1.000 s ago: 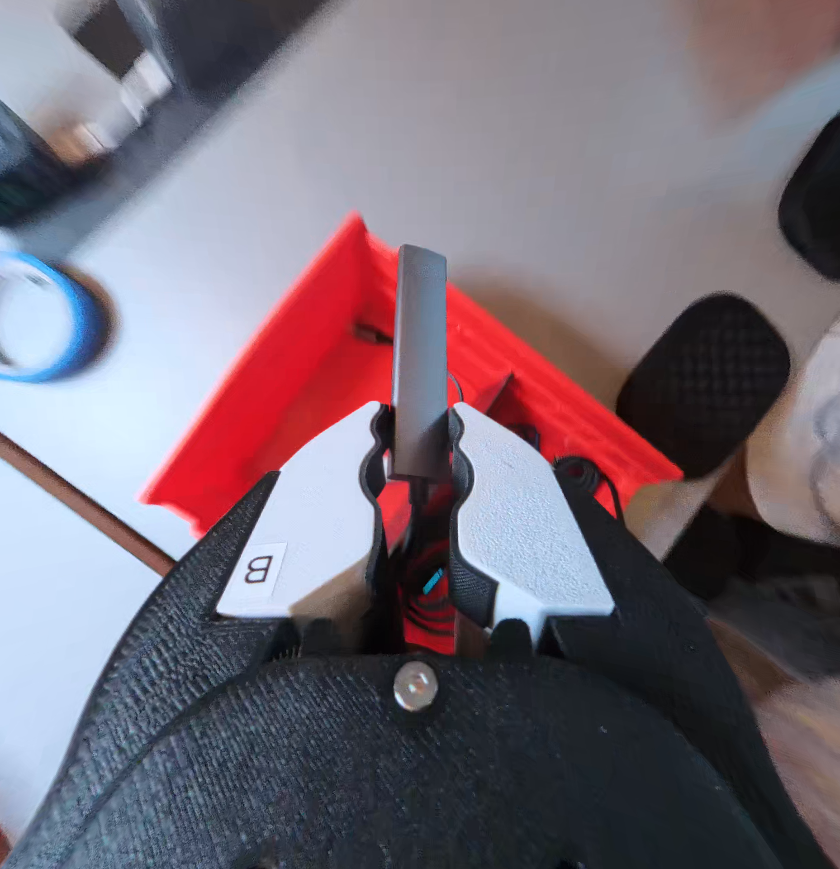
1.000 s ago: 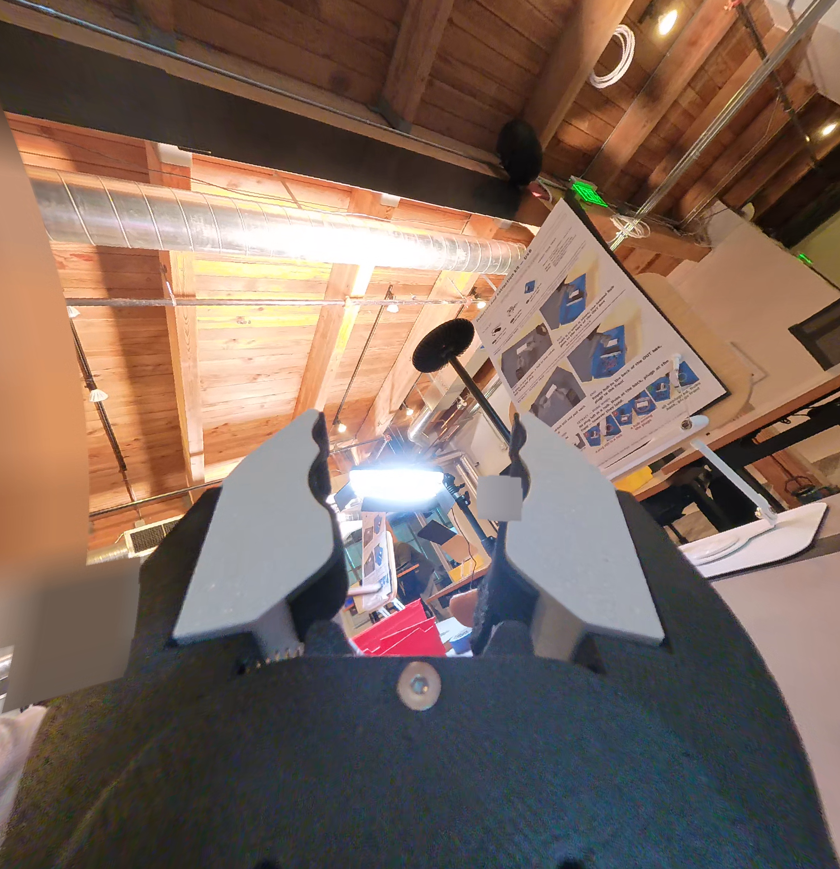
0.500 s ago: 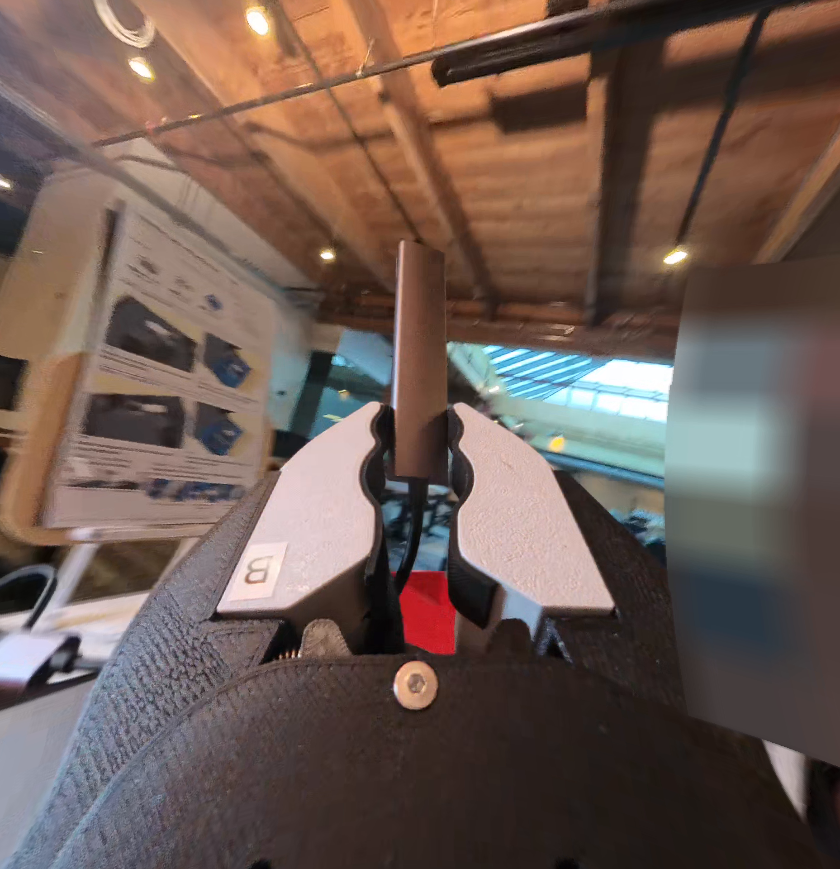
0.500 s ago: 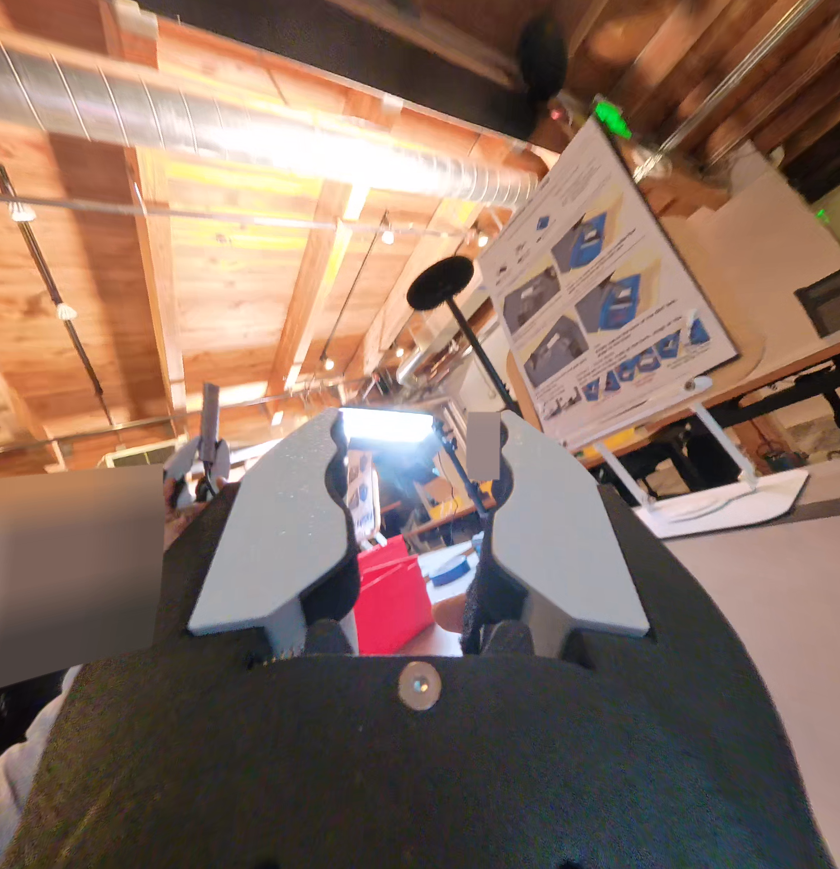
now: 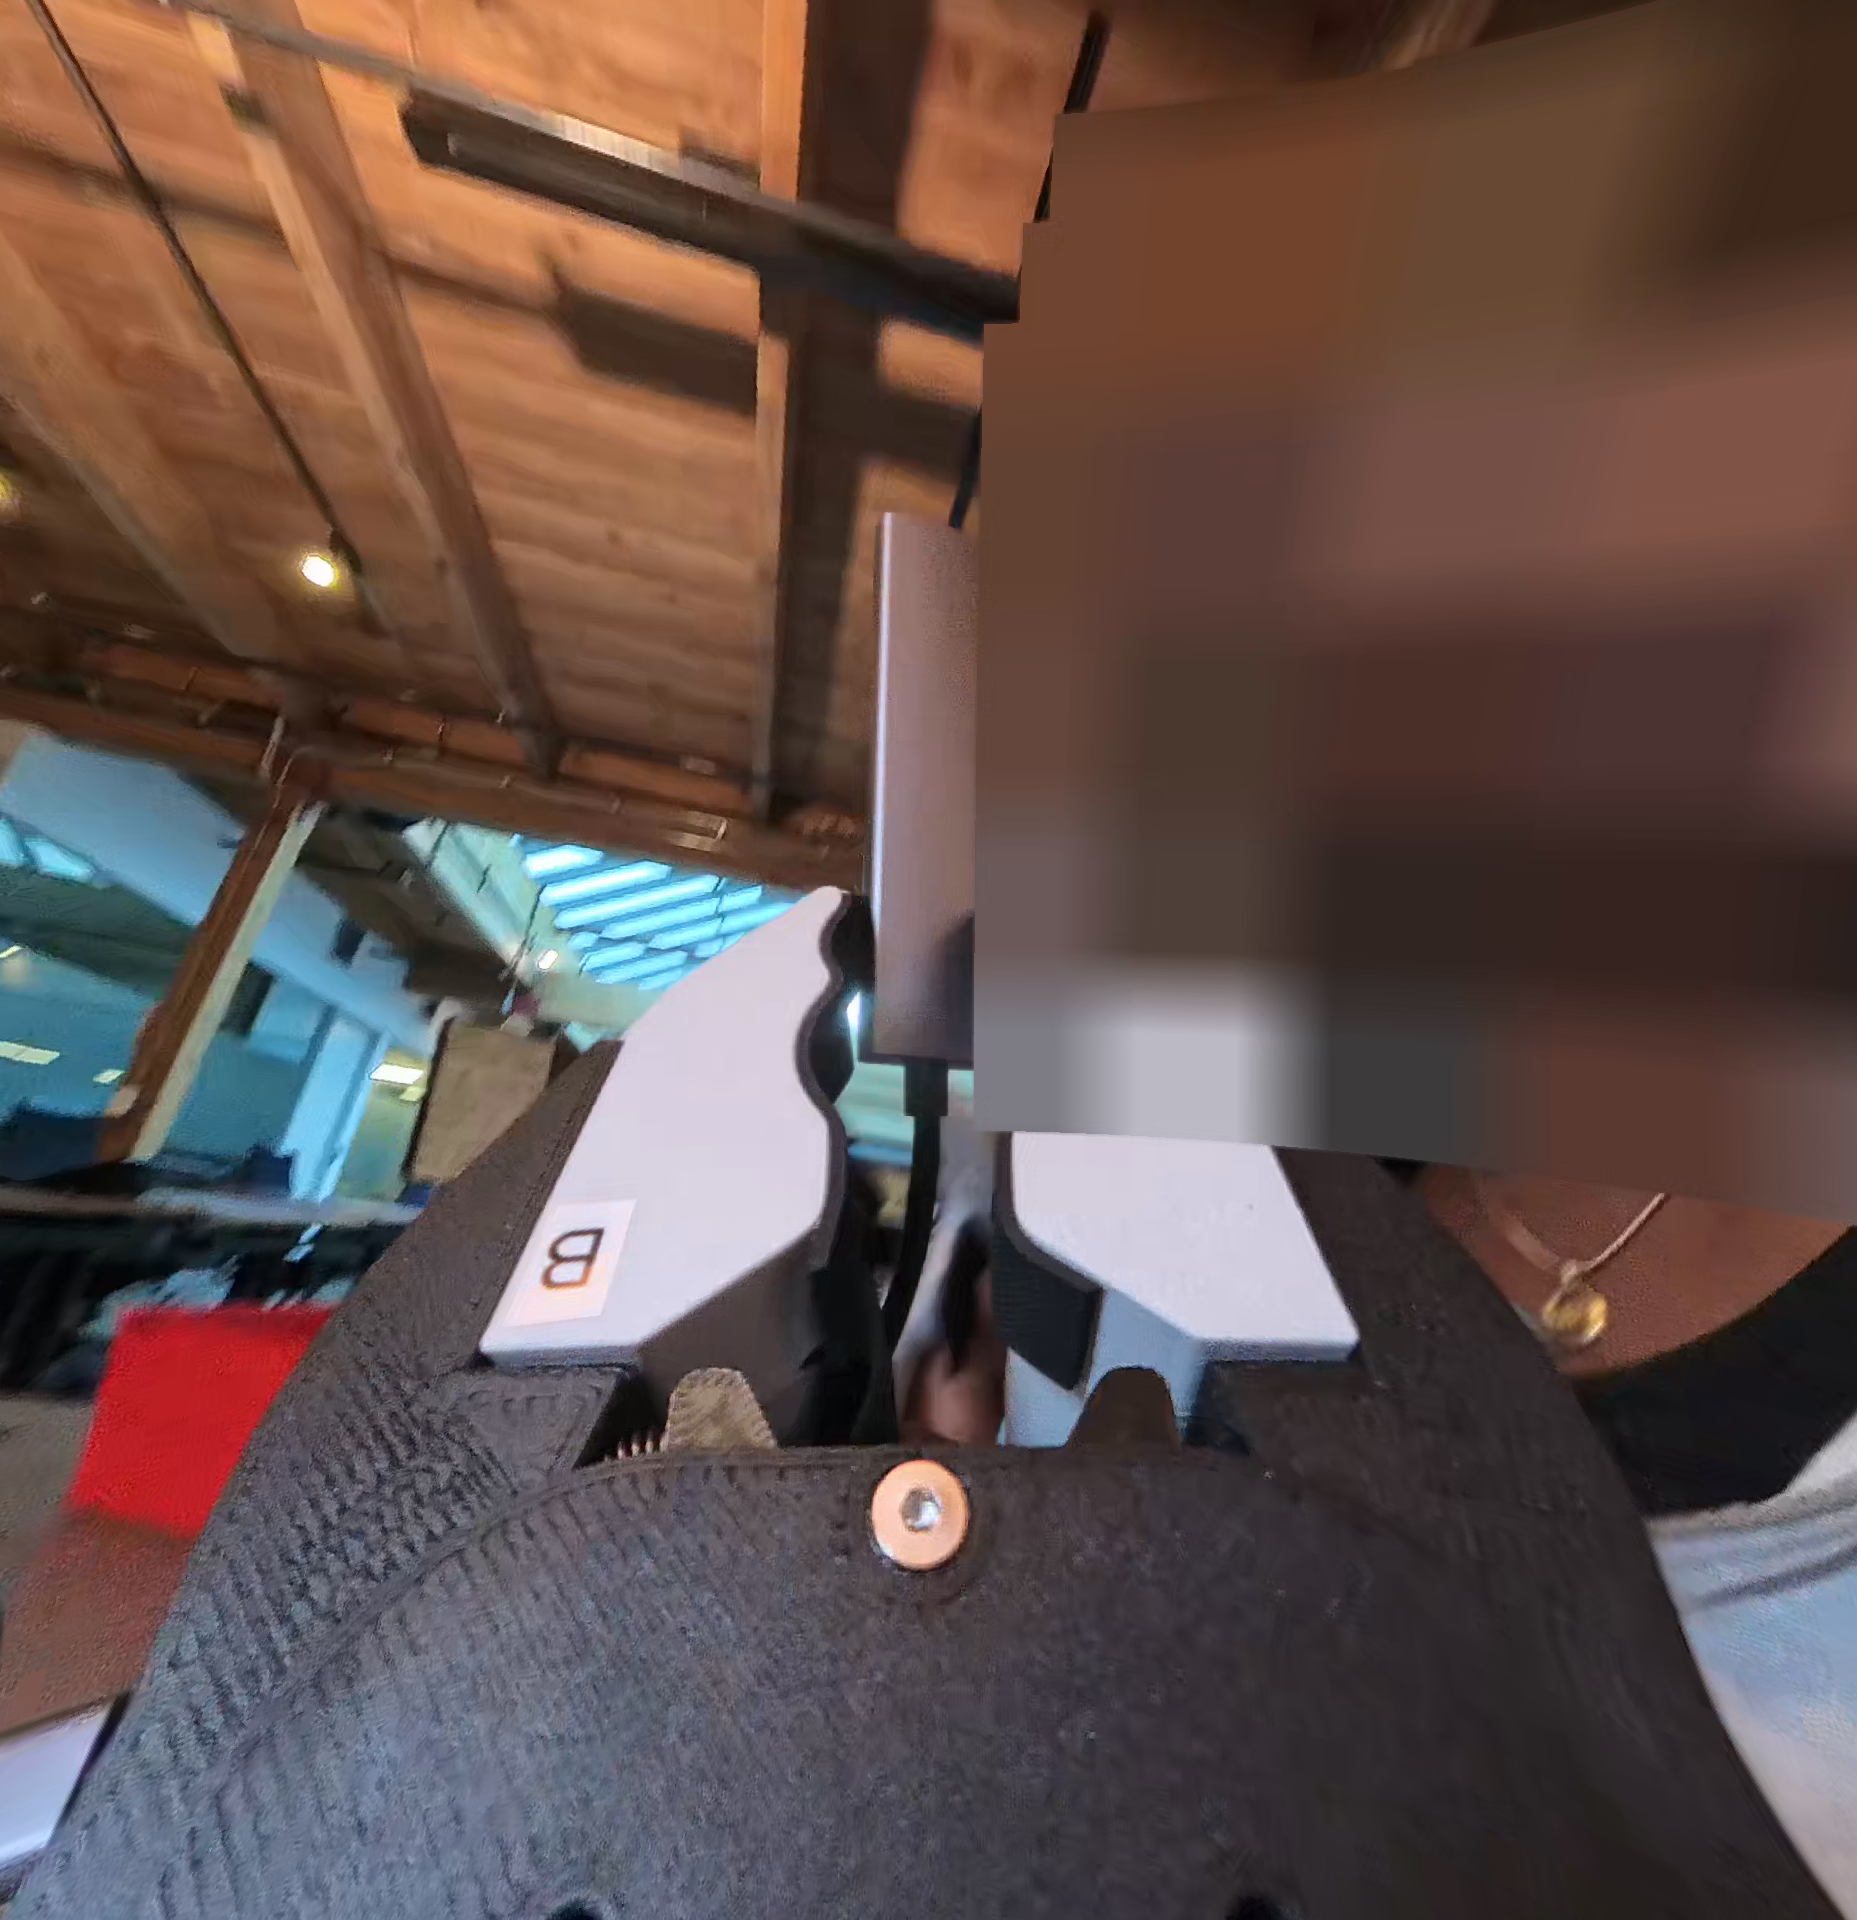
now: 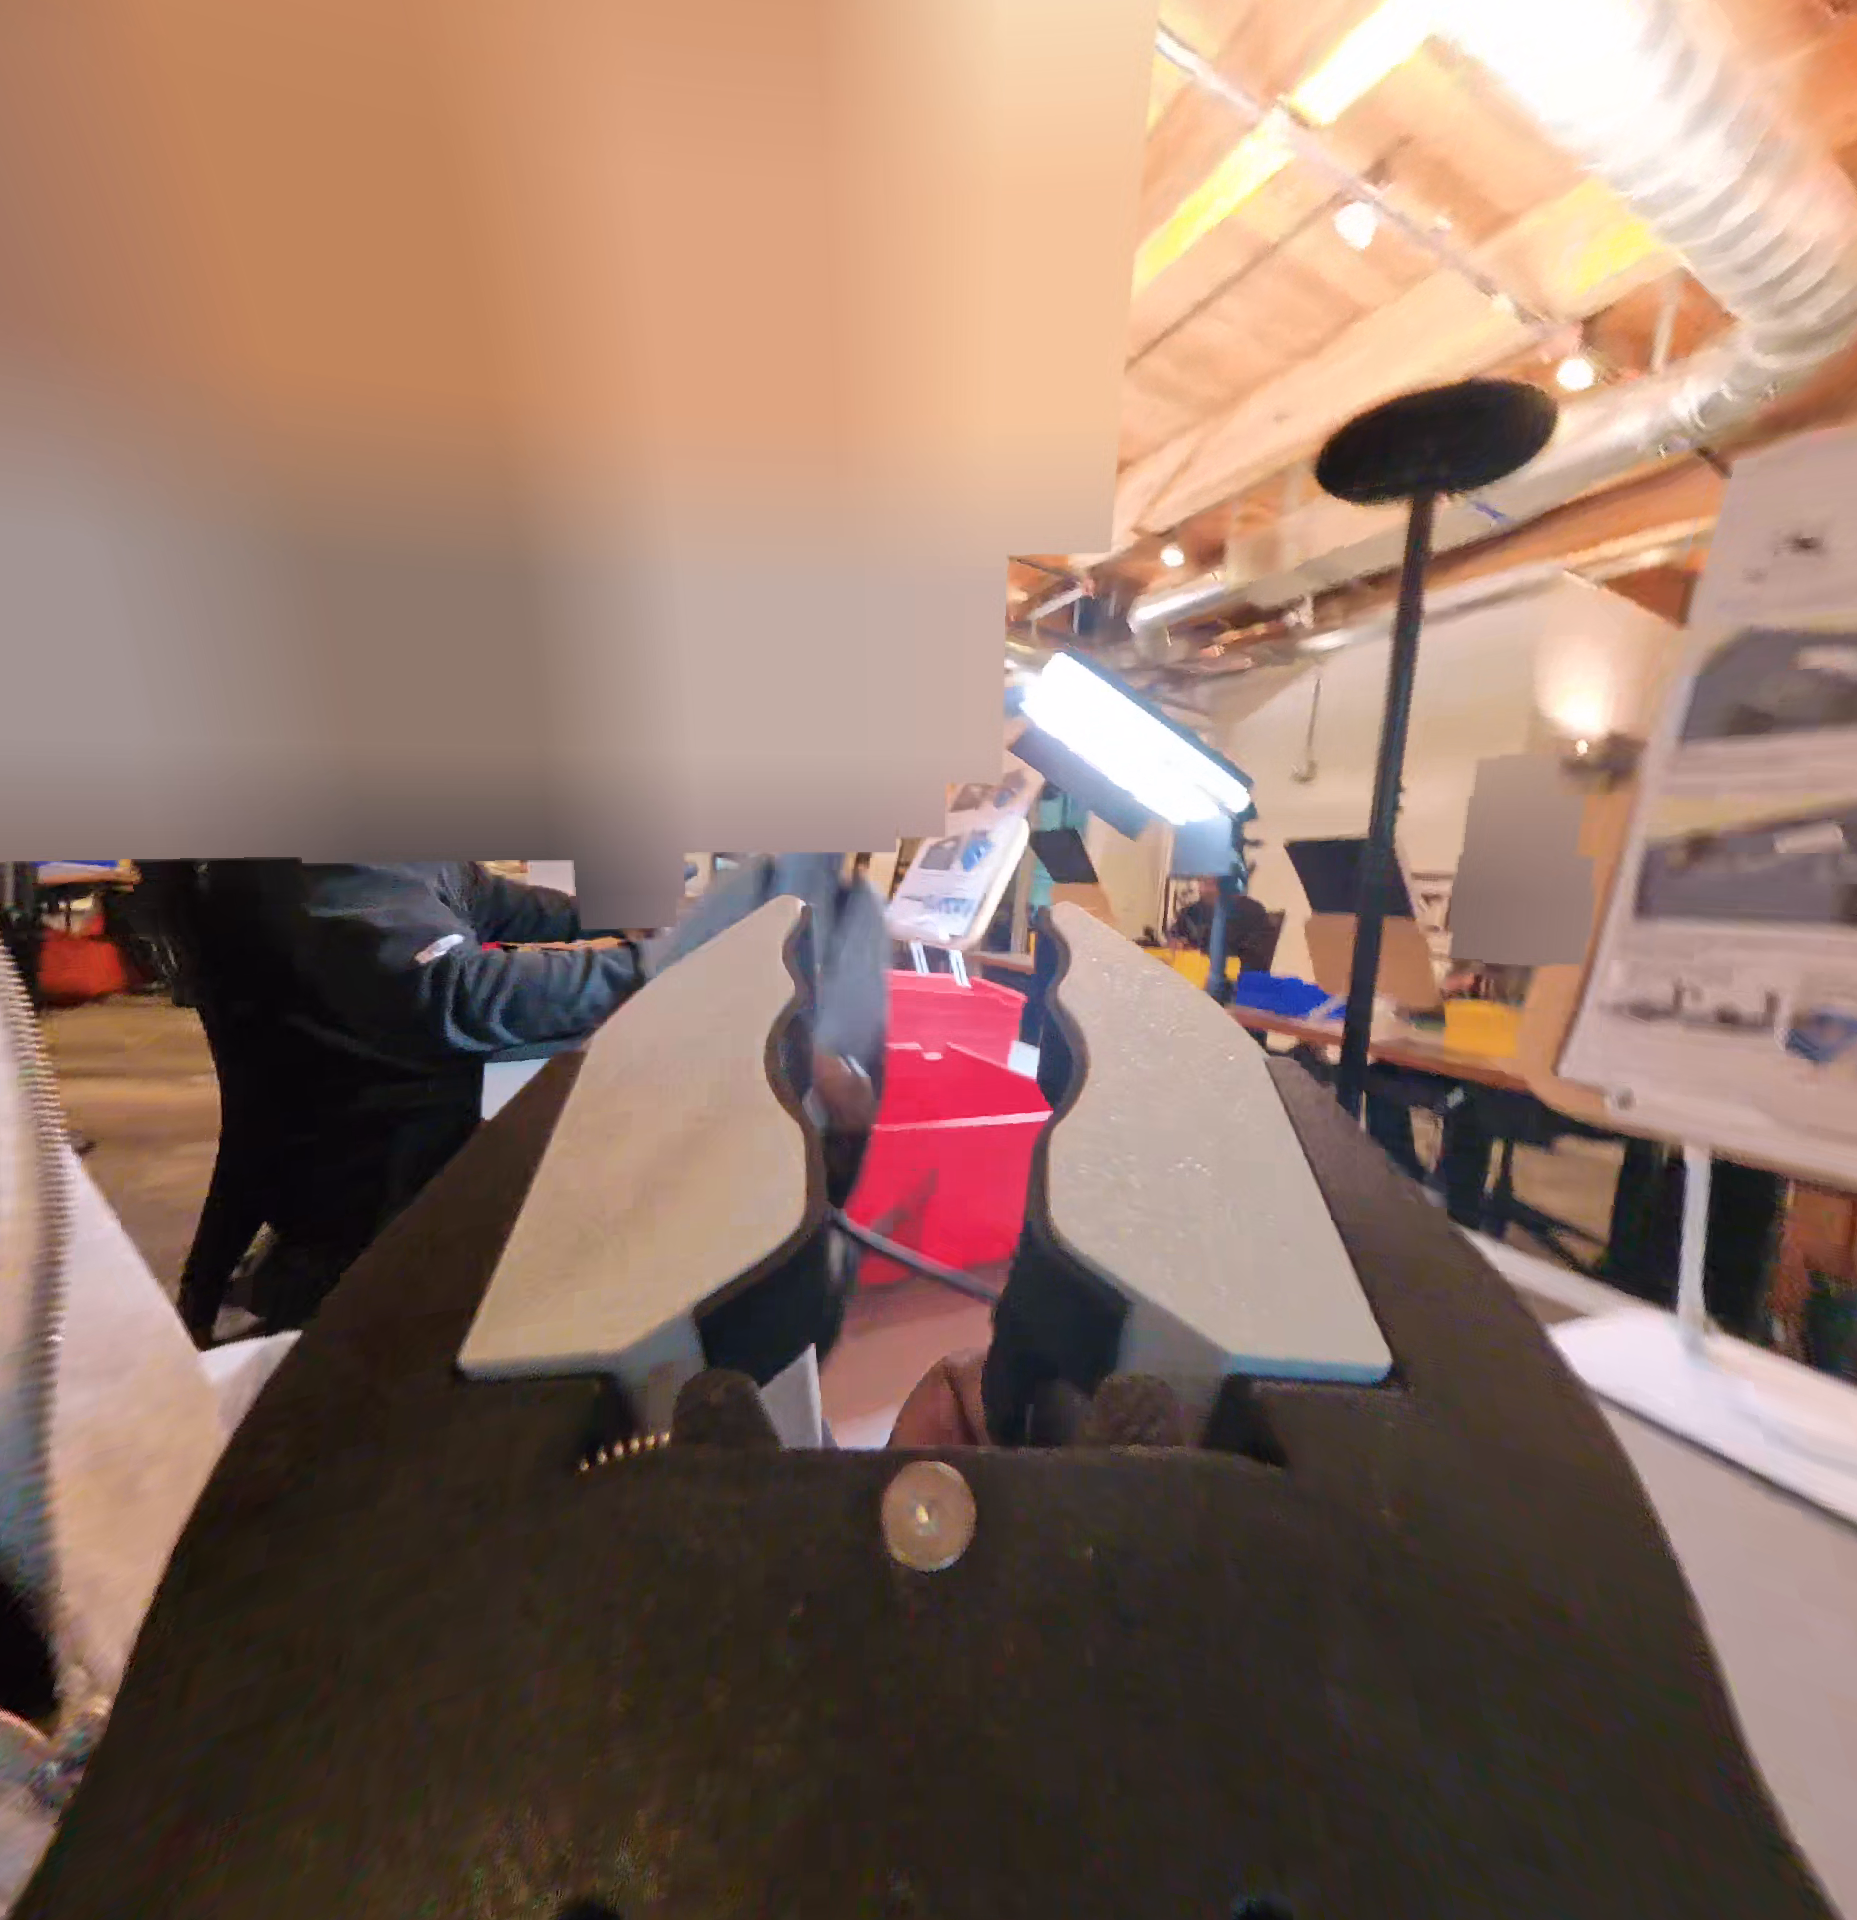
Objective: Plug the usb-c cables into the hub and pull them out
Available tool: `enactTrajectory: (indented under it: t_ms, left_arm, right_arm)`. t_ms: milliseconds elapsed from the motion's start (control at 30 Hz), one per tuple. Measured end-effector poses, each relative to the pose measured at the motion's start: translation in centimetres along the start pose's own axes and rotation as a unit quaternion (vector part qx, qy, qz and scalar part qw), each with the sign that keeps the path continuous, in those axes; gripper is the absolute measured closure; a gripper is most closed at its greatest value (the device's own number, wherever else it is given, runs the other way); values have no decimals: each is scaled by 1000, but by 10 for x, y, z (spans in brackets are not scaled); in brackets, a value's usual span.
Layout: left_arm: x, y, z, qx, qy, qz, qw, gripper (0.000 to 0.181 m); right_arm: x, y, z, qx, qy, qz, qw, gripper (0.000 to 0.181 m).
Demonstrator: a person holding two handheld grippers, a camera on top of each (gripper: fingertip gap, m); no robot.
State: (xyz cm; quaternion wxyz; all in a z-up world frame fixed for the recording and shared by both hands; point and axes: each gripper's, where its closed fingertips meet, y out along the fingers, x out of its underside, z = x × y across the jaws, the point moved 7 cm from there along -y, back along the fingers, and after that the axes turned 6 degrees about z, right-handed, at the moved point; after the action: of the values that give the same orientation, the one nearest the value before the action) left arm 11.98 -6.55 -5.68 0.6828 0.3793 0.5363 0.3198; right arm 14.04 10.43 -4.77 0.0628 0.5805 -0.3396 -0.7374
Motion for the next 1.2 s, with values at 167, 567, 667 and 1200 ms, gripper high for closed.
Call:
enactTrajectory:
  t_ms: [167, 567, 667, 1200]
  left_arm:
    - [32, -8, -1, -24, 67, -75, 995, 158]
    - [47, -18, -1, -131, 313, -226, 913, 149]
    - [30, -34, -1, -171, 322, -221, 905, 149]
    - [23, -56, -18, -230, 334, -244, 881, 149]
  right_arm:
    - [-10, 18, -29, 29, -38, 6, 999, 154]
    - [-13, 8, 5, 77, -307, -136, 939, 173]
    - [-23, -7, 27, 41, -397, -231, 887, 173]
    - [92, -87, 42, 3, -366, -660, 656, 172]
